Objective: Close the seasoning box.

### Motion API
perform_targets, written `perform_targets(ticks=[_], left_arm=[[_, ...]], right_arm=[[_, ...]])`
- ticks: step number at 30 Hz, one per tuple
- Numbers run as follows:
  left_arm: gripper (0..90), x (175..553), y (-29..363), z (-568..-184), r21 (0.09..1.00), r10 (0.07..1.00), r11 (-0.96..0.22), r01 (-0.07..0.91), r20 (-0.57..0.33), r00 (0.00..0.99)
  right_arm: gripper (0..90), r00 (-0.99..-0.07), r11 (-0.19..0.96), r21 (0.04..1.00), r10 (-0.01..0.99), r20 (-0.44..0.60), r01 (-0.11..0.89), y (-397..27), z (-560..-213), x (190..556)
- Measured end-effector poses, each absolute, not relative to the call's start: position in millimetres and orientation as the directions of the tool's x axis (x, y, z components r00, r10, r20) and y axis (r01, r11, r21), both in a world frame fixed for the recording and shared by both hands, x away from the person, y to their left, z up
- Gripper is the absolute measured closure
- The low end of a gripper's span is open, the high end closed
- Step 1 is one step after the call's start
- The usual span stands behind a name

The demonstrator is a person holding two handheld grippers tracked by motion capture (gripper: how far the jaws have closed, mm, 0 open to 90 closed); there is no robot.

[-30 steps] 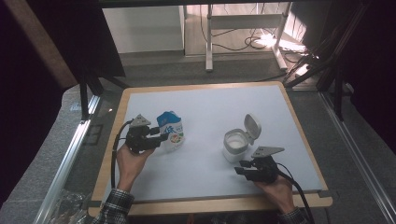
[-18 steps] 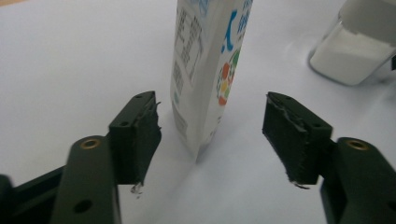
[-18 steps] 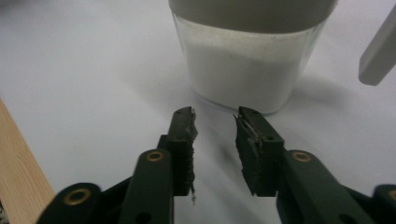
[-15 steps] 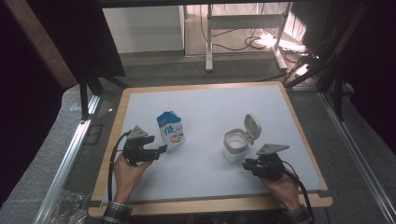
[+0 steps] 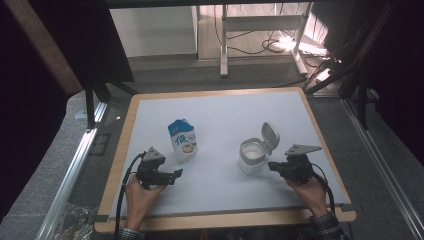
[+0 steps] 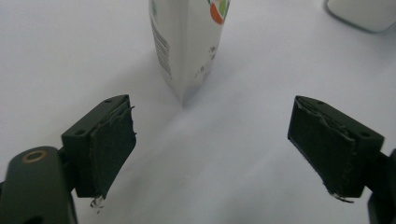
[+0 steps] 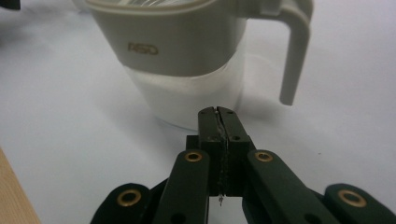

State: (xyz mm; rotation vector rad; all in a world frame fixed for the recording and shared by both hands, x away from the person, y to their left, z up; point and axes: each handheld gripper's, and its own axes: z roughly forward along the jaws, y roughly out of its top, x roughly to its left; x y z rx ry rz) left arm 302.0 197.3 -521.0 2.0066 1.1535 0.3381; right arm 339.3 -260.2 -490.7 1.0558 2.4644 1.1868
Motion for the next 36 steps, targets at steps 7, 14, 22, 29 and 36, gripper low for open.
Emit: perform_targets(ticks=[7, 14, 22, 29, 36], left_arm=[[8.8, 298, 189, -532, 0.698, 0.842, -0.343, 0.628, -0.069, 0.536], [5.4, 296, 184, -542, 0.670, 0.852, -0.369, 0.644, -0.032, 0.523], [2.6, 296, 188, -552, 0.692, 0.852, -0.341, 0.636, -0.058, 0.520], [2.5, 295, 188, -553, 0.697, 0.852, -0.338, 0.632, -0.058, 0.520], [2.5, 295, 188, -553, 0.697, 0.852, -0.340, 0.632, -0.055, 0.520]], right_arm=[[89.5, -0.710, 0.408, 0.752, 0.696, 0.111, 0.517, -265, -483, 347], [89.4, -0.703, 0.386, 0.759, 0.700, 0.129, 0.524, -269, -476, 354], [89.1, -0.693, 0.379, 0.760, 0.710, 0.128, 0.528, -273, -467, 361], [88.4, -0.688, 0.368, 0.764, 0.714, 0.134, 0.530, -277, -458, 367], [88.3, -0.691, 0.361, 0.773, 0.710, 0.135, 0.522, -276, -449, 372]])
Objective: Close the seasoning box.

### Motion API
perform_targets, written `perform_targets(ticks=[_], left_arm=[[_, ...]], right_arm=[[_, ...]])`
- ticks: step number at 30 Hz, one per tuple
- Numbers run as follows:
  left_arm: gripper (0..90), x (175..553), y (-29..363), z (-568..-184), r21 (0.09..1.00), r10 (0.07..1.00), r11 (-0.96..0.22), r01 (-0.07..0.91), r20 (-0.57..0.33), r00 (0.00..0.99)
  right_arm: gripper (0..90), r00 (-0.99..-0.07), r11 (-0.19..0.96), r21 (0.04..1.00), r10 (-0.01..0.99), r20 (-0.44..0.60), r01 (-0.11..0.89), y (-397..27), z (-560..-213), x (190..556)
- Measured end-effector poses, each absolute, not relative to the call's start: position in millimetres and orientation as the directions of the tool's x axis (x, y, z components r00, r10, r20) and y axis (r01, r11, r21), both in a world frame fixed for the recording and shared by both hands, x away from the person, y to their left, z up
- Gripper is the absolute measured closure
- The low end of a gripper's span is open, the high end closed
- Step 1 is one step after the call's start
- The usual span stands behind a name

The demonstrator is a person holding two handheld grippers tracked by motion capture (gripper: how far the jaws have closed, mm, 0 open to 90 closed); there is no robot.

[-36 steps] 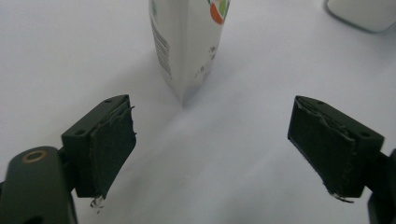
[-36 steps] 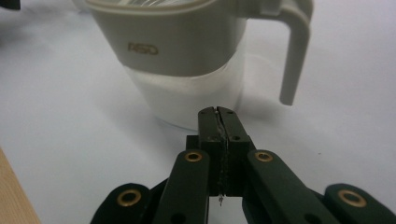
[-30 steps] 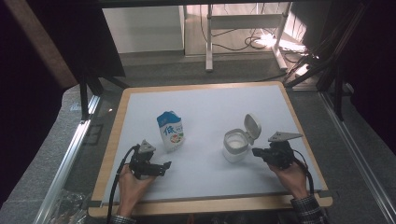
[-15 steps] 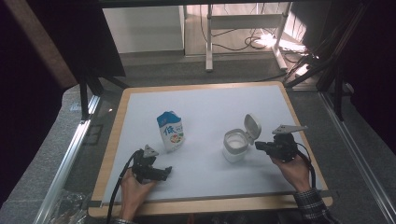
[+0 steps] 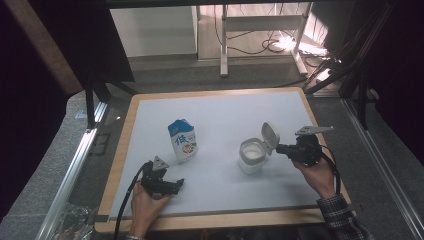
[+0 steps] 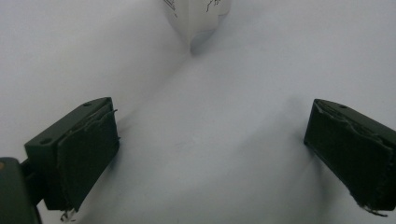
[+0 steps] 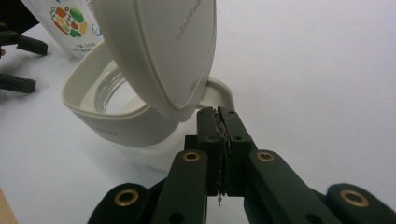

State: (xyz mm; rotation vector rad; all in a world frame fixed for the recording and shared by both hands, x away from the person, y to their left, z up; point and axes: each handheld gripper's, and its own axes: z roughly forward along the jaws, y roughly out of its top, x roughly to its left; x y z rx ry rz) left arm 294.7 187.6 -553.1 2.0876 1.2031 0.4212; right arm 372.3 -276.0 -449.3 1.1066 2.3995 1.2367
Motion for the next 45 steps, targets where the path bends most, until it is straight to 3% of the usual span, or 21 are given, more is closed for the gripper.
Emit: perform_targets(ticks=[27, 38, 45], left_arm=[[2.4, 295, 187, -553, 0.698, 0.854, -0.337, 0.632, -0.057, 0.517], [2.4, 295, 188, -553, 0.696, 0.852, -0.341, 0.632, -0.055, 0.520], [2.4, 295, 188, -553, 0.698, 0.854, -0.337, 0.632, -0.056, 0.517]], right_arm=[[87.9, -0.739, 0.385, 0.799, 0.664, 0.108, 0.462, -255, -422, 375], [84.1, -0.745, 0.398, 0.796, 0.660, 0.096, 0.455, -252, -421, 374], [77.2, -0.745, 0.397, 0.800, 0.661, 0.090, 0.449, -254, -417, 371]])
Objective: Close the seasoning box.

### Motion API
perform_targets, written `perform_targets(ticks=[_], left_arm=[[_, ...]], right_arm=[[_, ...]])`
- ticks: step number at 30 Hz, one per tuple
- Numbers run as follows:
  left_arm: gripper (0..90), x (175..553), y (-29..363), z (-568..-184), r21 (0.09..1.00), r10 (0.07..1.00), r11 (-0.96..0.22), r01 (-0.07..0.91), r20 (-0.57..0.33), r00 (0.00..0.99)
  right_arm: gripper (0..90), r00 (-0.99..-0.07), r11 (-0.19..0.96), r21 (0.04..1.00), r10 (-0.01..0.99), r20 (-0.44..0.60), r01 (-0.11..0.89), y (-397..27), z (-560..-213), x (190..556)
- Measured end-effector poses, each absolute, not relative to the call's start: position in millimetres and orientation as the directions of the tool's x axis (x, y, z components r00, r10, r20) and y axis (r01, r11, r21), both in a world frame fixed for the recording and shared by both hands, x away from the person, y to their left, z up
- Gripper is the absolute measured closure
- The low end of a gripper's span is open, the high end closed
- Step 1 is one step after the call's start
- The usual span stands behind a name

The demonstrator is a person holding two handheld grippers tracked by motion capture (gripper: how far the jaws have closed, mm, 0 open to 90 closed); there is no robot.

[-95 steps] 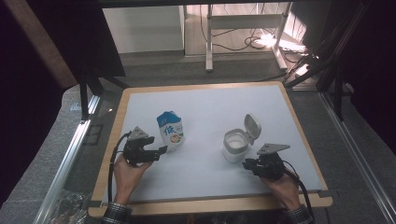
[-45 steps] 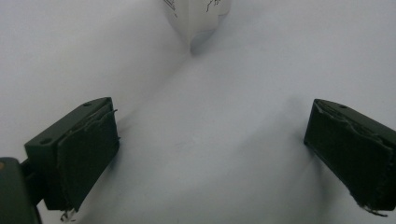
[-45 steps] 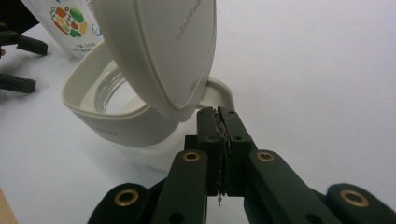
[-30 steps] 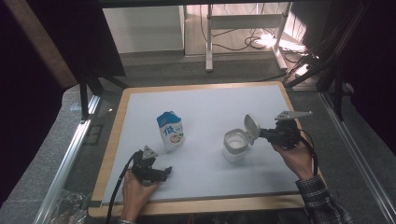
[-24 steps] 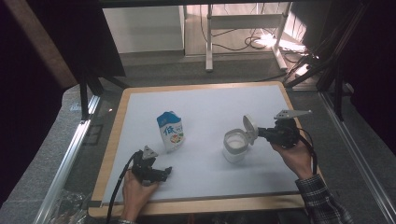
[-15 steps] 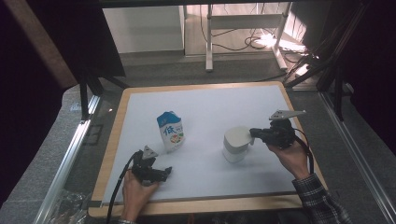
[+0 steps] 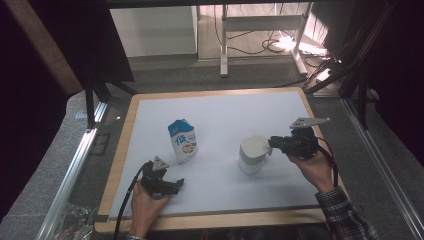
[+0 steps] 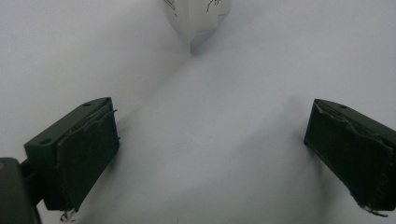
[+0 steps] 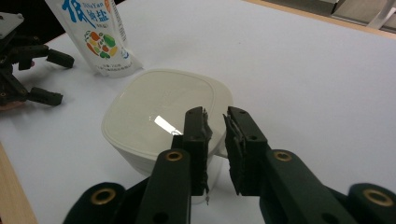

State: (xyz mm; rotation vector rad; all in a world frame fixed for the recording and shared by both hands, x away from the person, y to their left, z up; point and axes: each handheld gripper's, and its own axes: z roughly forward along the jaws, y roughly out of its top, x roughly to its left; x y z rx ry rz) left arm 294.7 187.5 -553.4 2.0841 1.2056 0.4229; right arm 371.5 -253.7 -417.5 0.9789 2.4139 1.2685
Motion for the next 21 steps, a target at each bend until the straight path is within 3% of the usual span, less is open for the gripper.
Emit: perform_targets(ticks=[14, 21], left_arm=[[2.4, 295, 188, -553, 0.695, 0.851, -0.346, 0.630, -0.051, 0.523], [2.4, 295, 188, -553, 0.696, 0.852, -0.342, 0.632, -0.054, 0.521]], right_arm=[[71.5, -0.725, 0.386, 0.808, 0.685, 0.072, 0.445, -270, -418, 357], [69.4, -0.687, 0.400, 0.810, 0.727, 0.005, 0.429, -280, -443, 355]])
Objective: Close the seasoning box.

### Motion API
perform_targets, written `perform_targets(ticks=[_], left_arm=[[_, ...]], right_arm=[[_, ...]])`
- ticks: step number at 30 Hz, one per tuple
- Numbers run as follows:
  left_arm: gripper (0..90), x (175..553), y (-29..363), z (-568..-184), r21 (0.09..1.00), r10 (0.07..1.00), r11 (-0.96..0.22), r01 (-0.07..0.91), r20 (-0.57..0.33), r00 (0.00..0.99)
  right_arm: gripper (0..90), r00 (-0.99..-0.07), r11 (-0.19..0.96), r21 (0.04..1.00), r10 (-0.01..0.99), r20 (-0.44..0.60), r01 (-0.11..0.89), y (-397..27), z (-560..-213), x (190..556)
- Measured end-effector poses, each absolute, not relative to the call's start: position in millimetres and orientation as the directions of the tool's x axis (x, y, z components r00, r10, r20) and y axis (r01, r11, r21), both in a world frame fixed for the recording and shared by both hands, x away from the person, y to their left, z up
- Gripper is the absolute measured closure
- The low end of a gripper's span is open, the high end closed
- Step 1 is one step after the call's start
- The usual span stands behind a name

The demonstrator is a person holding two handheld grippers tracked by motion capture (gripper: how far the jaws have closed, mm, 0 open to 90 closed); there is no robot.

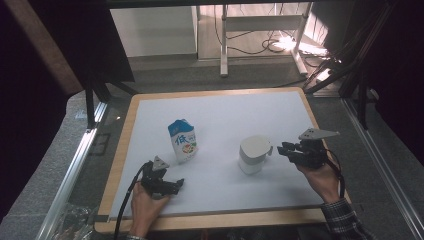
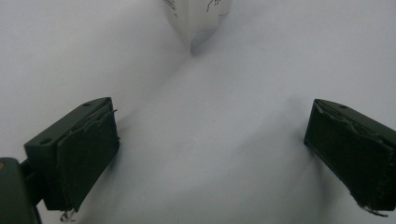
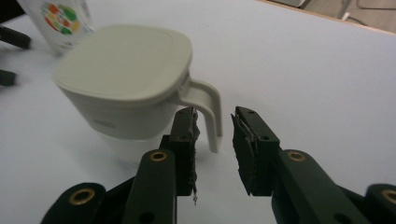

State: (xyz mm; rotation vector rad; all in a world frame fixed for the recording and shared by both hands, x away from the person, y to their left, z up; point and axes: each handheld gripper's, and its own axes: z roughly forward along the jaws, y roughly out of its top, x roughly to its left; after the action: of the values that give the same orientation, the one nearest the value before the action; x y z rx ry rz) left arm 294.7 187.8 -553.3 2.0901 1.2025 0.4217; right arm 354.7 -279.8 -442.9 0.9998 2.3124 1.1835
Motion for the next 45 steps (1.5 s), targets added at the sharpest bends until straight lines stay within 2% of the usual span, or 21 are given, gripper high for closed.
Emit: perform_targets(ticks=[13, 17, 22, 34, 45], left_arm=[[2.4, 295, 188, -553, 0.697, 0.853, -0.340, 0.632, -0.055, 0.520], [2.4, 295, 188, -553, 0.696, 0.852, -0.341, 0.632, -0.055, 0.520], [2.4, 295, 188, -553, 0.697, 0.852, -0.340, 0.632, -0.055, 0.520], [2.4, 295, 188, -553, 0.696, 0.852, -0.341, 0.632, -0.055, 0.520], [2.4, 295, 188, -553, 0.697, 0.852, -0.340, 0.631, -0.055, 0.520]], right_arm=[[70.5, -0.702, 0.445, 0.786, 0.712, -0.021, 0.428, -263, -485, 378], [75.9, -0.725, 0.416, 0.799, 0.688, 0.035, 0.434, -264, -485, 381], [80.2, -0.719, 0.410, 0.799, 0.693, 0.040, 0.440, -266, -483, 380], [82.3, -0.712, 0.391, 0.801, 0.699, 0.062, 0.453, -271, -475, 371], [82.0, -0.730, 0.423, 0.789, 0.682, 0.047, 0.446, -269, -472, 360]])
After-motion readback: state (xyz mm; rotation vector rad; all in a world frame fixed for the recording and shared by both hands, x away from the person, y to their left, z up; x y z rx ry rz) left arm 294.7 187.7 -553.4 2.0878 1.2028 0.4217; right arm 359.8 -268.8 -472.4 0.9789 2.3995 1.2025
